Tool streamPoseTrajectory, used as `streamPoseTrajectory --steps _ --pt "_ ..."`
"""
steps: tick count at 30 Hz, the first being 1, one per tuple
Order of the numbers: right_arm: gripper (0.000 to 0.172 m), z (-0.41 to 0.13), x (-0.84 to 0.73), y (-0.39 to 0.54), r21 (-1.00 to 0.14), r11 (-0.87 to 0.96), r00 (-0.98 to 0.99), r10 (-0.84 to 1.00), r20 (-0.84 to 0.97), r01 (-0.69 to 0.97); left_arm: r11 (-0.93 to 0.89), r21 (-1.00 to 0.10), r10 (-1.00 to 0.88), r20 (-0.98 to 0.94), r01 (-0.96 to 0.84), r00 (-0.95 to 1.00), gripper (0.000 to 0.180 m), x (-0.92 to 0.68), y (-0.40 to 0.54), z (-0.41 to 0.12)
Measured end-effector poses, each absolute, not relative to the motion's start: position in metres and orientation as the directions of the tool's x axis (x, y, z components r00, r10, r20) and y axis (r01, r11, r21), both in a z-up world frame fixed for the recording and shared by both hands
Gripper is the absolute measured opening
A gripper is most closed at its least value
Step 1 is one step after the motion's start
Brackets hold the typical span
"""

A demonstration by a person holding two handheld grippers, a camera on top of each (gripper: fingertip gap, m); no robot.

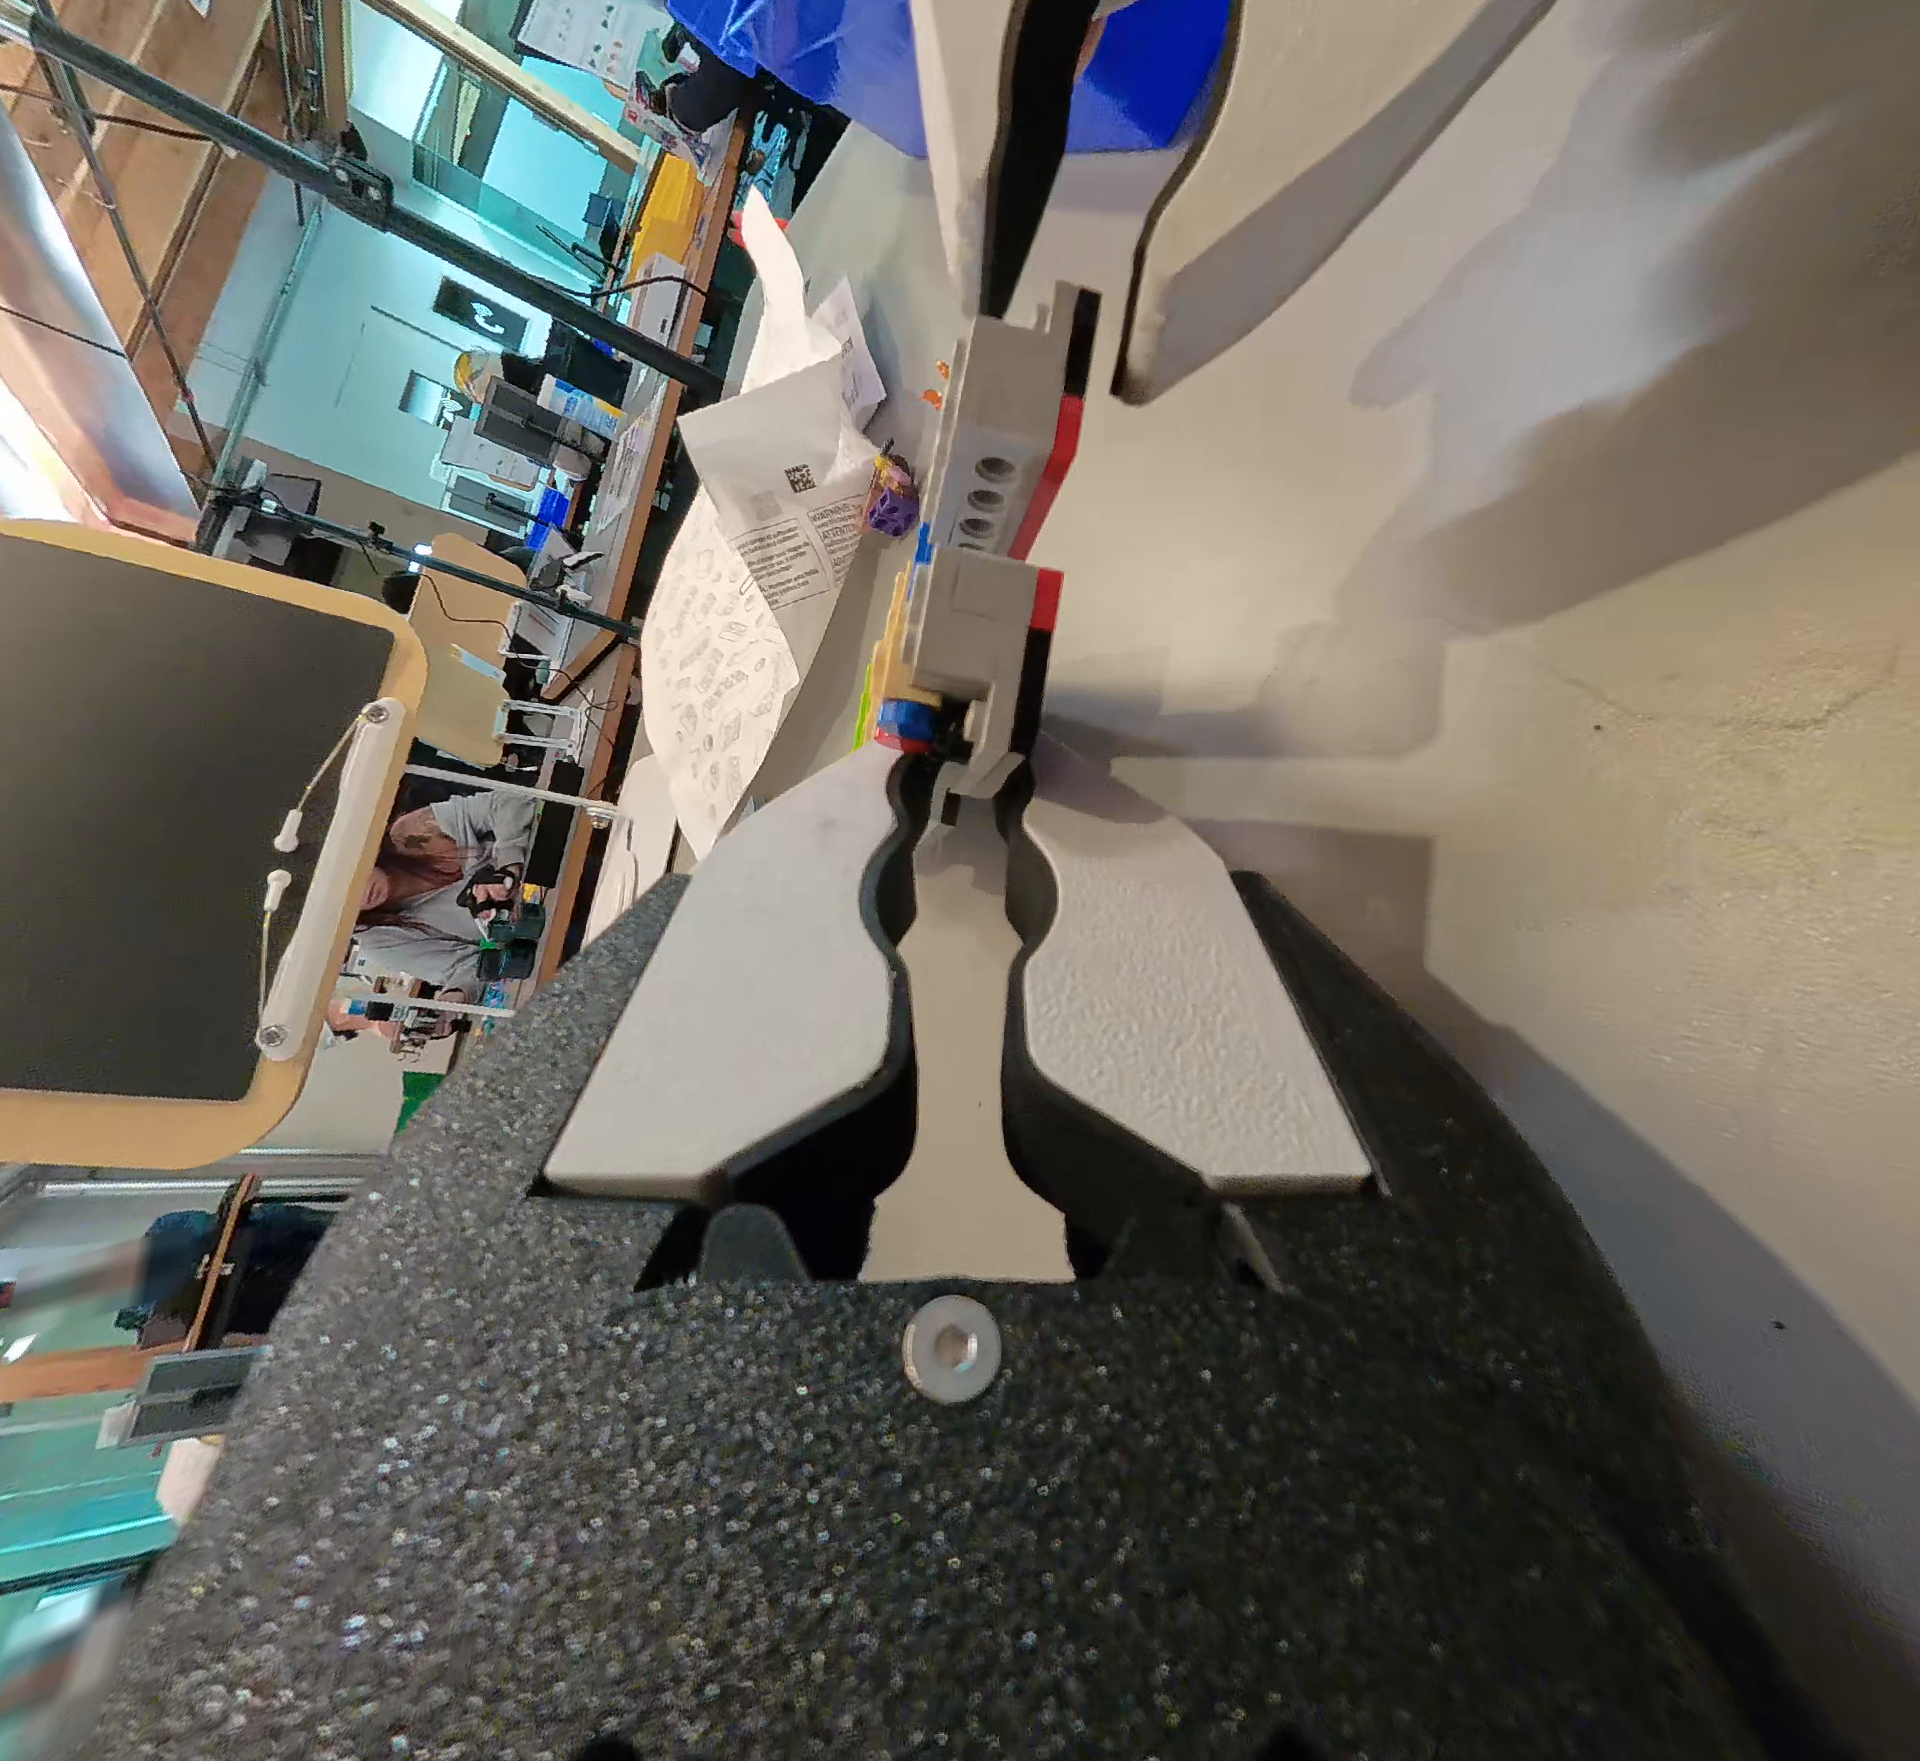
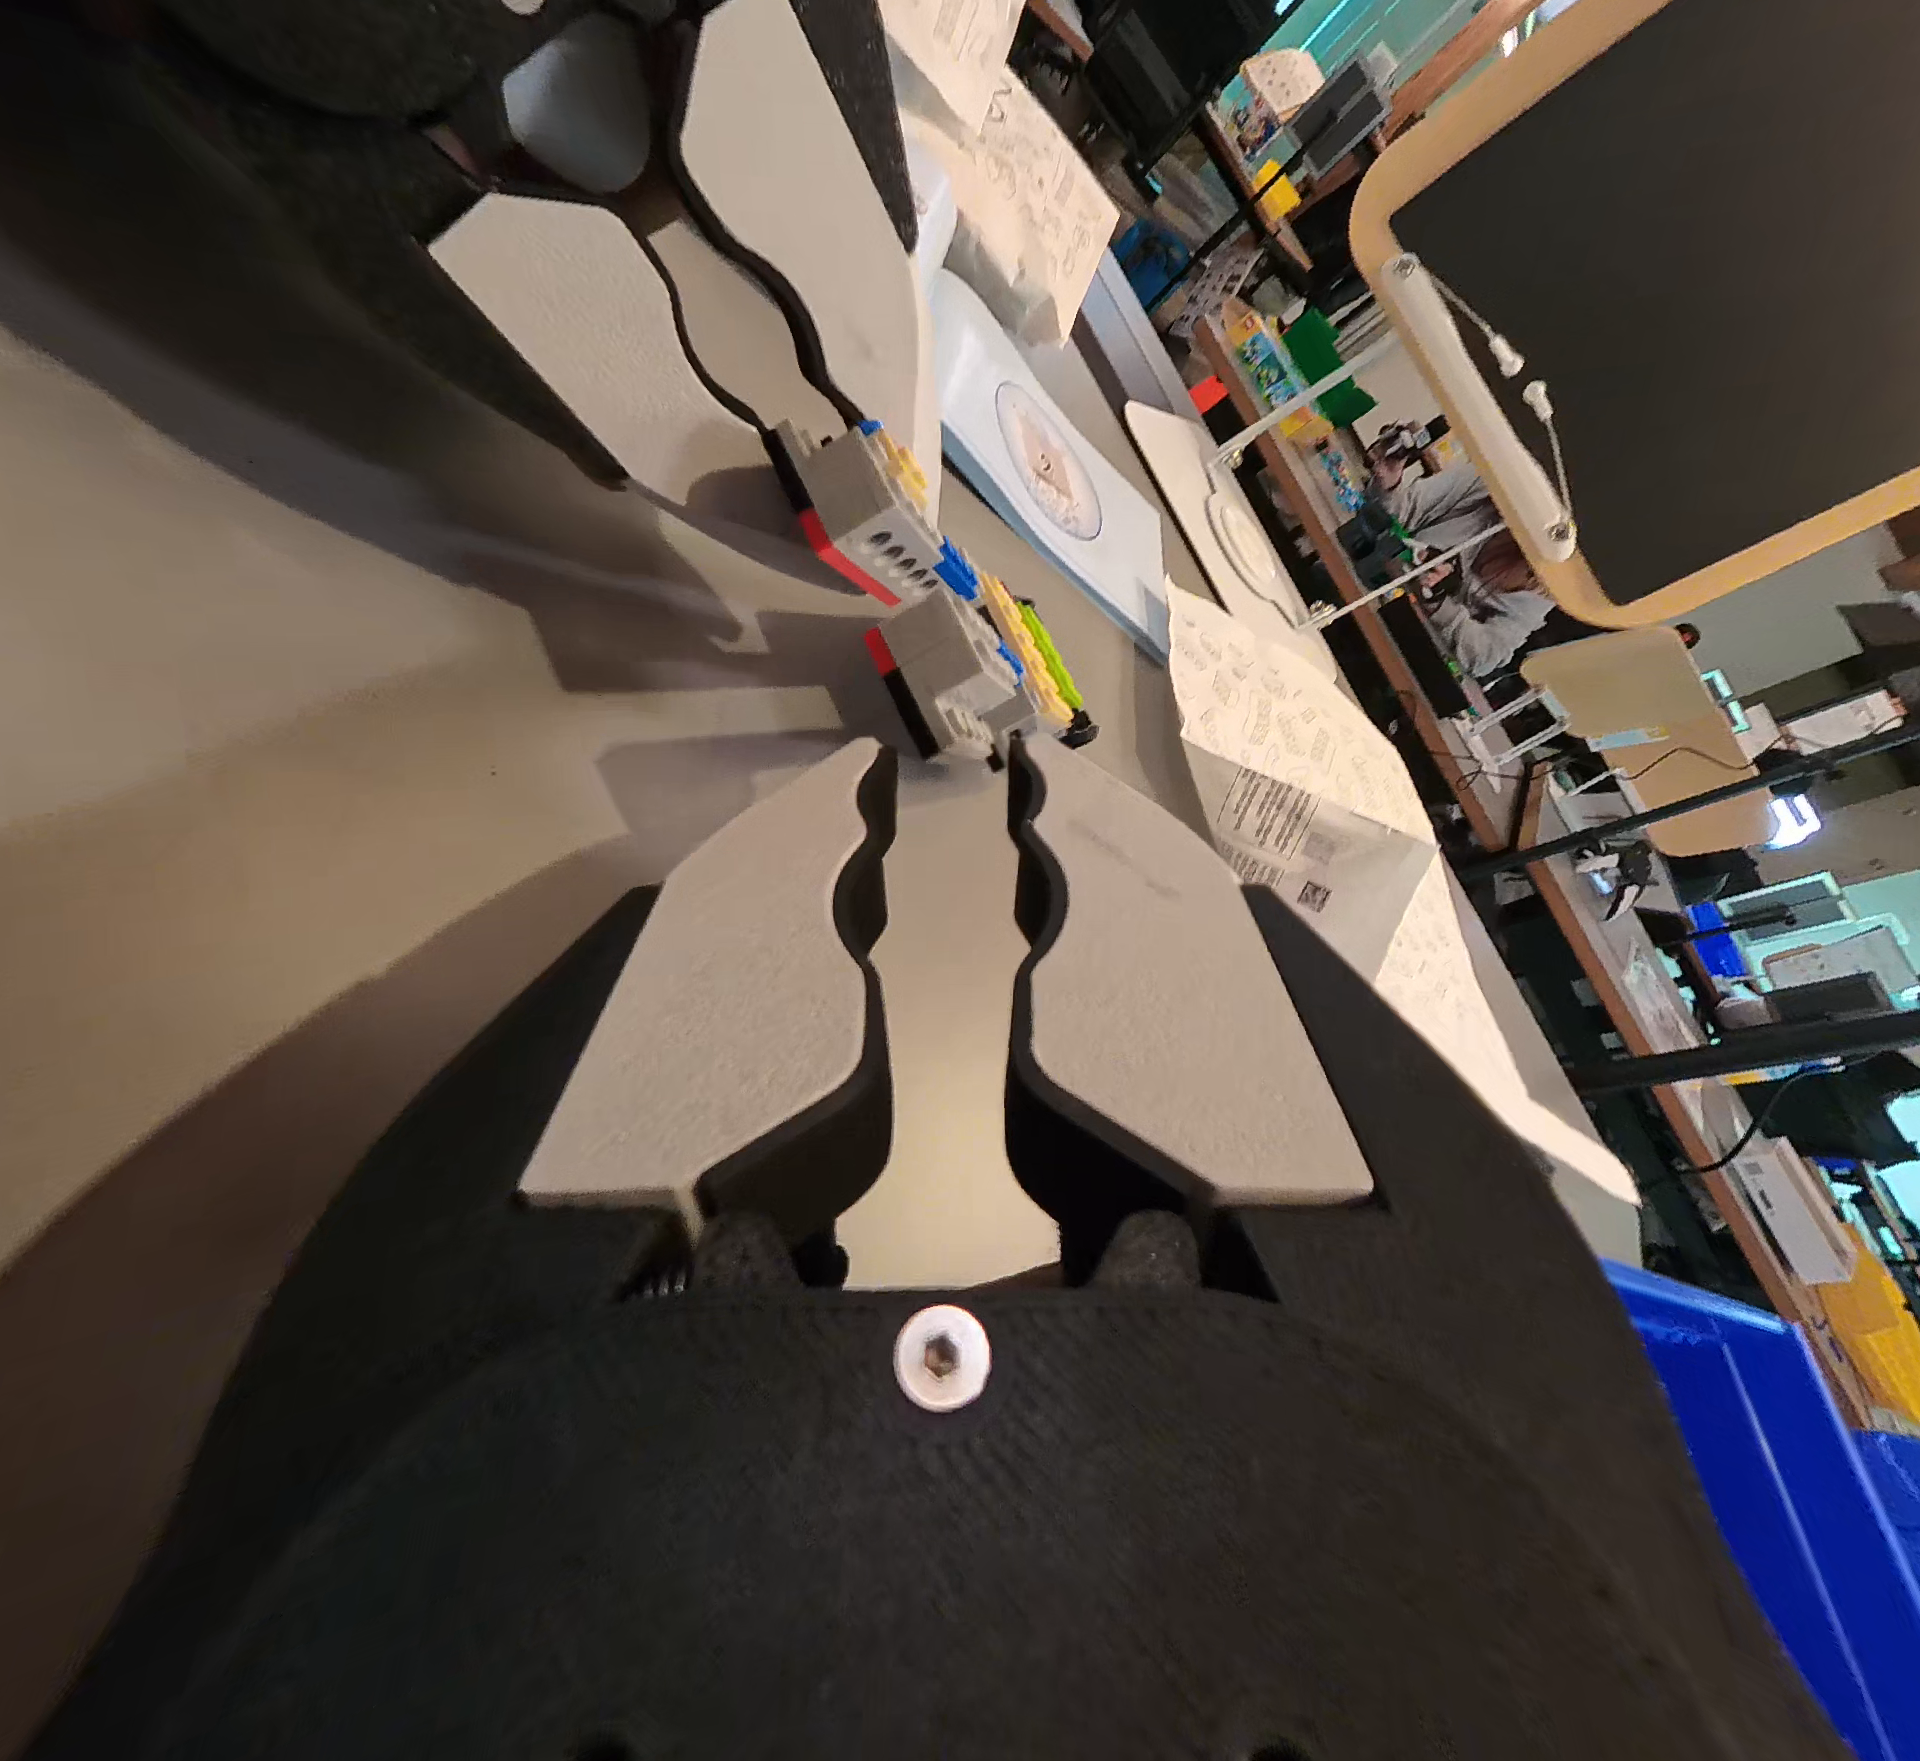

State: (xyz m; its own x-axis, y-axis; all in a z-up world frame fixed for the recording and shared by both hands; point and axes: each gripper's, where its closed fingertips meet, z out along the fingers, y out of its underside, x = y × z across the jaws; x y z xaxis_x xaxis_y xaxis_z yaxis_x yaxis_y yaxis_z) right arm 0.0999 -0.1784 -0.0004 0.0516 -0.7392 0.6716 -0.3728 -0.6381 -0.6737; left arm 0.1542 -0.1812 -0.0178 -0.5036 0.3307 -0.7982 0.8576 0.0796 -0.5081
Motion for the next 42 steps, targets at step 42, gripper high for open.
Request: streamPoseTrajectory --steps 42 --pt "0.012 -0.017 0.105 -0.178 -0.641 -0.659 0.251 -0.748 0.614 -0.394 0.044 -0.419 0.343 -0.846 0.907 -0.407 0.012 0.149 -0.179 -0.021"
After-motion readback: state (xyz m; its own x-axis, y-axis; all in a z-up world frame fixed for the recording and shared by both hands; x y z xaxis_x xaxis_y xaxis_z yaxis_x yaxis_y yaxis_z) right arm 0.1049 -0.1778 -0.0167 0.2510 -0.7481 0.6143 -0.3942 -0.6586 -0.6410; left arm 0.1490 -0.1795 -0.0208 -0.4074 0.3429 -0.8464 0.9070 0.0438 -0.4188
